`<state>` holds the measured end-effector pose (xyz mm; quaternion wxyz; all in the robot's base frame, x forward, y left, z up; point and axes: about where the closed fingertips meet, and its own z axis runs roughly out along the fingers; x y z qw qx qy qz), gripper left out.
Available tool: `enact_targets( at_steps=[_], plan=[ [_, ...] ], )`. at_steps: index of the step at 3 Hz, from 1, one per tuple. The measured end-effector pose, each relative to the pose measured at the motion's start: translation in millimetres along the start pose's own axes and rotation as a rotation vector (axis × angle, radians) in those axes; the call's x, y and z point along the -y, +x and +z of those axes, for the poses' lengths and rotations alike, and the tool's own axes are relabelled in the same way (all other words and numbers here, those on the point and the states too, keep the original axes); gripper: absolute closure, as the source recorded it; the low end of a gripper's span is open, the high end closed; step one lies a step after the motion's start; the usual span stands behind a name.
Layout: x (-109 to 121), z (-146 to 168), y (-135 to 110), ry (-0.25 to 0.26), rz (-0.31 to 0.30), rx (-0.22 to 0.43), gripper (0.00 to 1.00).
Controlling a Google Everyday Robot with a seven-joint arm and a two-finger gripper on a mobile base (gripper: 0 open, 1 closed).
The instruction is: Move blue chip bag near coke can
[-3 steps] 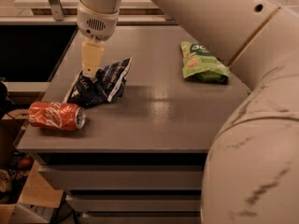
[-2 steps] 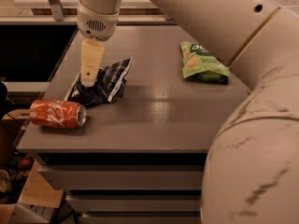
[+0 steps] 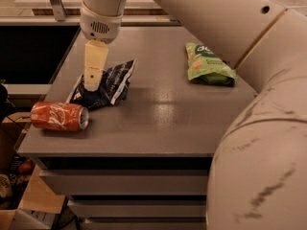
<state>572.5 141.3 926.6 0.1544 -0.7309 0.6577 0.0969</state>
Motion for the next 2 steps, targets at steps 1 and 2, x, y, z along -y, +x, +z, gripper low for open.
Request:
enact_targets(
  at_steps=[1, 2],
  plan=[
    [-0.4, 1.6, 3.0, -0.006, -0.014, 0.018, 0.00],
    [-0.4, 4.0, 6.9, -0.020, -0.035, 0.052, 0.00]
  ],
)
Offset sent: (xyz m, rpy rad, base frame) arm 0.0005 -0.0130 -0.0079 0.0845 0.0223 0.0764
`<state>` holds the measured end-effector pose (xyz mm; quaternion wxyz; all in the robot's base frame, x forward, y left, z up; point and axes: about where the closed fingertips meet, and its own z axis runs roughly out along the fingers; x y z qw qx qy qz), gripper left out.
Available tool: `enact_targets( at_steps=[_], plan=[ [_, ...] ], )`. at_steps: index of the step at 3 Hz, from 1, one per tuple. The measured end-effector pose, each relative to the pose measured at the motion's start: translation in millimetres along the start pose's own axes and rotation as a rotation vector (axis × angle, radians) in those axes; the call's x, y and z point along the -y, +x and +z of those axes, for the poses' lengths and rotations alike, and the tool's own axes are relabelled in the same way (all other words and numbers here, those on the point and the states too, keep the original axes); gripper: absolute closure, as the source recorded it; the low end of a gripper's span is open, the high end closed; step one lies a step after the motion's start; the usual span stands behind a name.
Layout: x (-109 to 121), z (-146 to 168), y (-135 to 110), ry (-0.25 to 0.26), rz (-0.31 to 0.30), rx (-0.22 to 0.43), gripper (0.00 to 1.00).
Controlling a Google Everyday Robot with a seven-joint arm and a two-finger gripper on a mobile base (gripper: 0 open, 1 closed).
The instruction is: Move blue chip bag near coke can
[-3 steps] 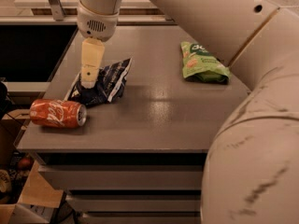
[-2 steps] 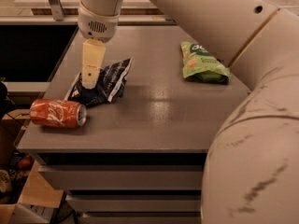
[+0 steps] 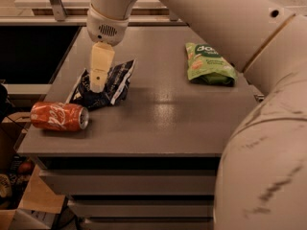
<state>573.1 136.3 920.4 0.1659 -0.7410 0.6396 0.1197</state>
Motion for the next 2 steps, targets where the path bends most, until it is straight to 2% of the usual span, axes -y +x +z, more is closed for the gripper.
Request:
enact_targets(
  at_steps=[2],
  plan=[
    [-2.0, -2.3, 7.3, -0.018, -0.040, 0.051, 0.00]
  ],
)
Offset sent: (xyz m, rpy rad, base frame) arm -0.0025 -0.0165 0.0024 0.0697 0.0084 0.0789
